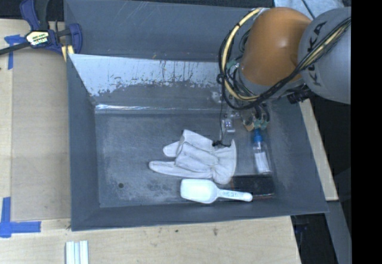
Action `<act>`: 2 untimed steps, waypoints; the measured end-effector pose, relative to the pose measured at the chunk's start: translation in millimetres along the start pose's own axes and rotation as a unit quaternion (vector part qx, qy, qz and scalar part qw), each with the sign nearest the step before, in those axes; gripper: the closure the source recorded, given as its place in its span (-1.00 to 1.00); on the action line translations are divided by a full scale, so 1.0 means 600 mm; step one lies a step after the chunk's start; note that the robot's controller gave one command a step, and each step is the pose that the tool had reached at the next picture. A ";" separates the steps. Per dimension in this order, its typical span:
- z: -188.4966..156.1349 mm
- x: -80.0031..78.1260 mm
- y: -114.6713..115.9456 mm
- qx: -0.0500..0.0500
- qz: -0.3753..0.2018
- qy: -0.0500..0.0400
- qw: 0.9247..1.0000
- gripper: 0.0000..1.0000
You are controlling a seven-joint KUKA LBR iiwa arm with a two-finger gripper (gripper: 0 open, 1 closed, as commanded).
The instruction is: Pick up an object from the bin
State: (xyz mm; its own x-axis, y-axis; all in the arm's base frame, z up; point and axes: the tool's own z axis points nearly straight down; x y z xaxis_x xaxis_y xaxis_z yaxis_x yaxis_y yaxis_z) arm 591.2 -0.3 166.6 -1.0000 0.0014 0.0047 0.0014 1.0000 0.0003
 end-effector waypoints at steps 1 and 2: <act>-0.008 -0.003 0.000 0.000 0.000 -0.004 1.000 -1.00; 0.065 -0.004 0.013 0.001 -0.021 -0.008 1.000 -1.00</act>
Offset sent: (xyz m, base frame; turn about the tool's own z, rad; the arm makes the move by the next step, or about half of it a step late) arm -0.0021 0.0180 -0.0915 -0.0897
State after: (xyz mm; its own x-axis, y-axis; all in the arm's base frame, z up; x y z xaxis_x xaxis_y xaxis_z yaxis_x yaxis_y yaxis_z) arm 593.7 7.2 127.8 -0.9991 -0.0413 -0.0118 -0.0412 0.9991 -0.0011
